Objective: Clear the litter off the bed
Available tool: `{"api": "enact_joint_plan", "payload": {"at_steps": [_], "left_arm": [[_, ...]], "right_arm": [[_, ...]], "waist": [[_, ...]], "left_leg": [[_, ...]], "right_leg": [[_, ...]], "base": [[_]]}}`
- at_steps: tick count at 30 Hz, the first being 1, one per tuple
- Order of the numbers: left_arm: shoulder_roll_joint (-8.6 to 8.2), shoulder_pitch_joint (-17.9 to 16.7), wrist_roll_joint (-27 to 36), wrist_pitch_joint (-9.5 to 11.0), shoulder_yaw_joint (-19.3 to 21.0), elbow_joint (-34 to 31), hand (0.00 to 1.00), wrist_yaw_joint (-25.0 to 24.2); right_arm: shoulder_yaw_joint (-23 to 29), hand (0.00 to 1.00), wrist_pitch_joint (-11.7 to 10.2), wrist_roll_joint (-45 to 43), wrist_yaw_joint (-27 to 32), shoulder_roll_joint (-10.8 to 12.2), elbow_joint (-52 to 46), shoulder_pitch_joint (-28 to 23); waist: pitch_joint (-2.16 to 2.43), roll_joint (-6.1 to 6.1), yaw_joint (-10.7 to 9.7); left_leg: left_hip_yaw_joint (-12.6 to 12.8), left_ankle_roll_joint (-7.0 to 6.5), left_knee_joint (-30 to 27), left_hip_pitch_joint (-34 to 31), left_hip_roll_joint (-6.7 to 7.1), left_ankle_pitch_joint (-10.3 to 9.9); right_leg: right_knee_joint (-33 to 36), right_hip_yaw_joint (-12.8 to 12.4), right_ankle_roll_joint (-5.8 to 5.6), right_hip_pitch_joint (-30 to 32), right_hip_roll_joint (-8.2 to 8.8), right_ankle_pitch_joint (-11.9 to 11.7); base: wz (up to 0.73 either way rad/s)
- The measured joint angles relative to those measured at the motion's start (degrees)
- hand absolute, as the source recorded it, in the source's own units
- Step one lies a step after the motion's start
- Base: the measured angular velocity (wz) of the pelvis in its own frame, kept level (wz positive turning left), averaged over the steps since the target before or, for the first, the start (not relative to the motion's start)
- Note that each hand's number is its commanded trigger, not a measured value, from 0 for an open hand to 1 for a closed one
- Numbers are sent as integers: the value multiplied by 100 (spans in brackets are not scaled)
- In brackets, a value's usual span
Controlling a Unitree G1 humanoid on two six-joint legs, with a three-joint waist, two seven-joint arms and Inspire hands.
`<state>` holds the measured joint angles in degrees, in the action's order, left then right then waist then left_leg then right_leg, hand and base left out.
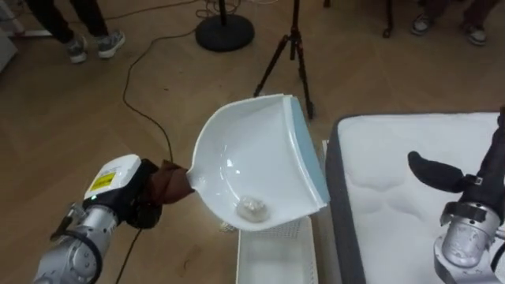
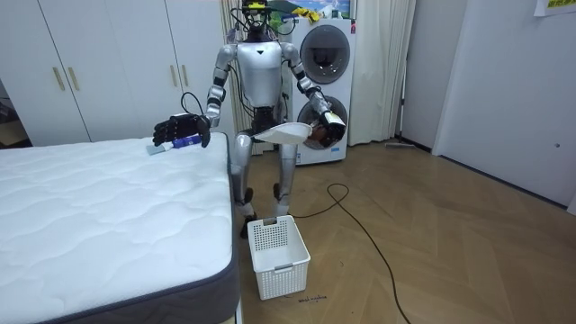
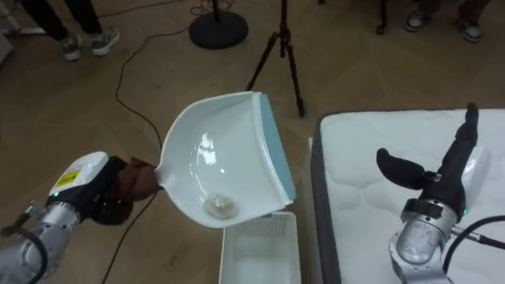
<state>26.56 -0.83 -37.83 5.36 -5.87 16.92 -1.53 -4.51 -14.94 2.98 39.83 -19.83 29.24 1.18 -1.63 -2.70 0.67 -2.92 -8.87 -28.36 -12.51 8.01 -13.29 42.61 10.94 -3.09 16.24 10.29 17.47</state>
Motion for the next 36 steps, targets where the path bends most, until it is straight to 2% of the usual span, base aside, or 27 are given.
{"api": "enact_joint_plan", "payload": {"at_steps": [1, 2, 3, 4, 5, 7, 10, 13, 16, 17, 18, 21, 24, 25, 27, 32, 34, 36], "left_arm": [[26, 59, 6, 1, -2, -2, 100, -31], [90, 147, 5, 2, -8, -3, 100, -48], [137, 254, 4, -4, -8, 0, 100, -74], [151, 294, 3, -9, -6, 2, 100, -84], [134, 353, 2, -12, -11, 21, 100, -127], [135, 379, -3, -3, -11, 80, 100, -165], [152, 402, -62, -24, -6, 241, 100, -203], [256, 419, -243, -27, -7, 552, 100, -268], [417, 457, -359, -59, -20, 817, 100, -267], [525, 526, -359, -93, -108, 890, 100, -266], [632, 633, -354, -94, -191, 1018, 100, -264], [759, 886, -357, -106, -350, 1395, 100, -246], [761, 946, -457, -128, -397, 1637, 100, -236], [764, 946, -490, -134, -399, 1645, 100, -236], [775, 955, -576, -181, -435, 1650, 100, -224], [775, 985, -932, -294, -614, 1775, 100, -139], [776, 1001, -1024, -372, -637, 1827, 100, -137], [781, 1026, -1074, -461, -692, 1869, 100, -121]], "right_arm": [[-12, 0, -2, 1, -2, 0, 17, 18], [-87, 0, -3, 1, -11, 1, 118, 64], [-110, 0, -2, 7, -72, 0, 179, 80], [-110, 0, -1, 17, -109, -1, 192, 97], [-108, 0, 2, 32, -142, -14, 204, 108], [-110, 0, 4, 29, -247, -14, 197, 126], [-99, 0, 9, 20, -449, -14, 203, 179], [-105, 0, 9, 7, -667, -23, 216, 316], [-104, 0, 5, 6, -771, -30, 304, 346], [-104, 0, 5, -3, -807, -31, 413, 402], [-127, 0, 3, -39, -858, -30, 615, 529], [-224, 0, 4, -71, -911, -29, 1096, 862], [-227, 0, -1, -145, -951, -28, 1429, 1064], [-227, 0, -3, -169, -951, -28, 1485, 1091], [-224, 0, -2, -190, -949, -29, 1574, 1176], [-219, 0, -2, -325, -936, -30, 1576, 1181], [-220, 0, 0, -325, -927, -30, 1577, 1177], [-223, 0, 0, -325, -893, -30, 1576, 1183]], "waist": [[-5, -21, -21], [5, -49, -78], [7, -46, -101], [9, -42, -95], [12, -66, -126], [25, -89, -113], [27, -90, -116], [28, -93, -194], [29, -92, -218], [26, -98, -213], [19, -119, -219], [-20, -202, -233], [-55, -308, -266], [-54, -319, -261], [-81, -370, -252], [-84, -383, -290], [-101, -413, -339], [-100, -425, -343]], "left_leg": [[-57, 1, -3, -18, 16, 1], [-186, 5, -4, -46, 62, 2], [-264, 17, -8, -82, 104, -6], [-305, 34, -7, -101, 131, -16], [-388, 50, 19, -108, 162, -24], [-365, 76, 122, -121, 122, -28], [-197, 128, 218, -143, -15, -59], [-163, 134, 327, -149, -53, -62], [-148, 136, 350, -238, -64, -63], [-116, 136, 341, -303, -64, -63], [-86, 136, 296, -412, -64, -63], [-37, 135, 264, -604, -56, -62], [-1, 132, 254, -731, -40, -61], [18, 132, 244, -787, -41, -61], [136, 131, 102, -1041, -43, -60], [427, 131, 64, -1286, -39, -60], [481, 131, 64, -1329, -28, -60], [544, 130, 59, -1374, -27, -60]], "right_leg": [[-219, -1, 1, 54, -12, -19], [-741, 2, -21, 73, -68, -122], [-1167, -10, 18, 80, -106, -351], [-1338, -19, 42, 75, -138, -559], [-1419, -52, 52, 37, -178, -874], [-1449, 5, 87, 38, -183, -842], [-1507, 15, 119, 69, -258, -821], [-1601, 20, 133, 95, -292, -812], [-1613, 4, 133, 210, -306, -812], [-1614, -2, 134, 297, -301, -812], [-1610, -7, 135, 391, -292, -814], [-1598, -17, 117, 572, -271, -834], [-1579, -18, 107, 718, -254, -840], [-1565, -22, 107, 778, -253, -840], [-1439, -94, 105, 1052, -232, -832], [-1161, -296, 92, 1445, -174, -790], [-1123, -310, 79, 1512, -147, -782], [-1037, -329, 80, 1612, -124, -781]], "base": [[54], [55], [52], [47], [31], [18], [-1], [-5], [-5], [-6], [-4], [0], [0], [-8], [-5], [-8], [-6], [-8]]}}
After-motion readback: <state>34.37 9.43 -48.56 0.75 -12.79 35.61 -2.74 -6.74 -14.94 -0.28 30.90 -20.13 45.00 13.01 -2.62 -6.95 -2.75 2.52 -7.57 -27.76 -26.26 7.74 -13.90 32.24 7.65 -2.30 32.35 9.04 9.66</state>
